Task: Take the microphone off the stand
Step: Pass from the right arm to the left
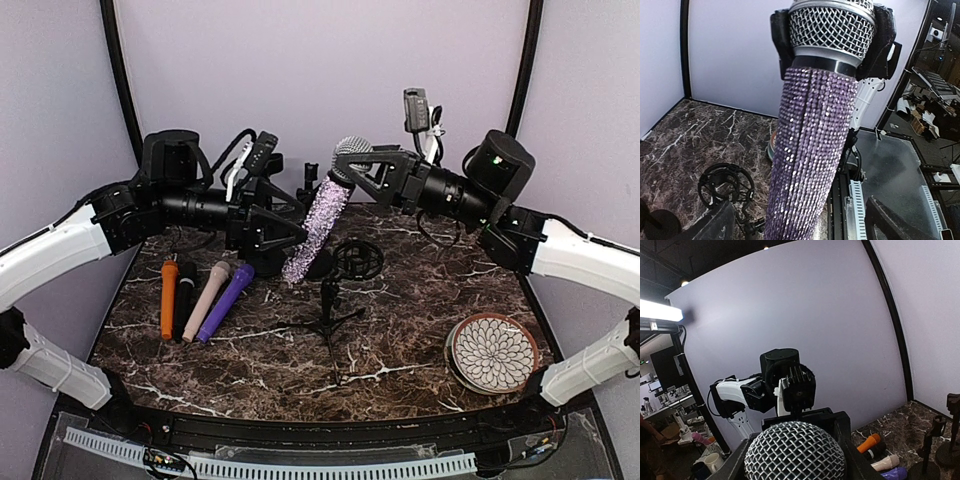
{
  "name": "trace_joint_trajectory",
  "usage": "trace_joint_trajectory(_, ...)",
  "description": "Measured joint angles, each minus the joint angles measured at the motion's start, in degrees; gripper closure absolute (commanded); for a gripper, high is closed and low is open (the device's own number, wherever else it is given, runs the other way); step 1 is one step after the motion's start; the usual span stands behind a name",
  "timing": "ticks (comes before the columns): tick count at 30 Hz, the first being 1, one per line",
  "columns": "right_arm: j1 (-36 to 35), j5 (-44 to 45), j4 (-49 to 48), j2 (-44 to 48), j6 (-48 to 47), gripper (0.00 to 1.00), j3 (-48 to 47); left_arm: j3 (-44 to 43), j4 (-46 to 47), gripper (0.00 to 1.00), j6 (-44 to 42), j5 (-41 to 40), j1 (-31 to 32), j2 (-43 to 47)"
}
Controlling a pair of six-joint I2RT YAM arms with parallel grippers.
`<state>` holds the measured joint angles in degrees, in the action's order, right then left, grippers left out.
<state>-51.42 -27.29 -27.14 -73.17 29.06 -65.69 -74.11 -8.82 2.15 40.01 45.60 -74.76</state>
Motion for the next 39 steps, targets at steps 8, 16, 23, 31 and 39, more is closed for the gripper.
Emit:
trace_joint_trajectory(8,-0.02,-5.51,-1.01,-4.72,1.81,0.88,-1.18,0.0,0.59,0.15,0.72,5.27,0.0,-2.08)
trace_joint_trajectory(16,-0.09,-7.67,-0.94,-6.08,1.7,0.87,-1.6,0.0,1.55,0.39,1.88,8.7,0.0,-5.86)
trace_joint_trajectory(23,-0.11,-7.13,0.11,-6.08,1.9,0.86,-2.34,0.07,2.86,0.71,-0.52,10.01,0.04,-6.88)
trace_joint_trajectory(31,-0.09,-6.05,1.75,-6.03,1.33,0.3,-2.97,1.46,5.29,0.84,-1.44,10.1,0.2,-6.82)
trace_joint_trajectory(39,0.2,4.94,5.95,-0.46,-6.14,0.01,-0.48,7.02,0.9,0.9,2.16,-1.16,-0.63,-3.08)
